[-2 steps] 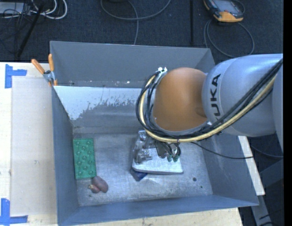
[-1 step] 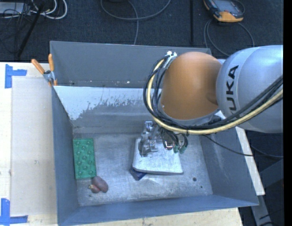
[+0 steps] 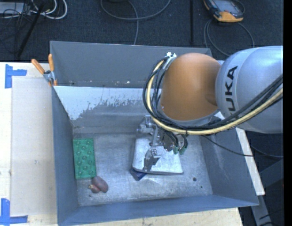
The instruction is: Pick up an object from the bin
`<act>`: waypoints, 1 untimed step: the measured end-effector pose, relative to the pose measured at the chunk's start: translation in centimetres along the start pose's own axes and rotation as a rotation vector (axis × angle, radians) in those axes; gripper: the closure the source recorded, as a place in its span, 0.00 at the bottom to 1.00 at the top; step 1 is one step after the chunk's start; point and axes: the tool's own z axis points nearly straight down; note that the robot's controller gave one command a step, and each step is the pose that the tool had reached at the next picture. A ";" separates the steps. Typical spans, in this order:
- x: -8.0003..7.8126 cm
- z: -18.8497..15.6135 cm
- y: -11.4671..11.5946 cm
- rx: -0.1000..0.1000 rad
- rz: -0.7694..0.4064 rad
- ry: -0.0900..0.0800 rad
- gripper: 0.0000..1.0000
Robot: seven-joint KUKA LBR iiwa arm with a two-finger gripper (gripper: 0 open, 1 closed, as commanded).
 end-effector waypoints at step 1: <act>2.6 10.2 -0.9 0.000 0.089 0.002 0.00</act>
Offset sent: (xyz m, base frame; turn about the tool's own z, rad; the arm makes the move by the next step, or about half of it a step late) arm -0.0251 -0.0087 -0.1014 0.0872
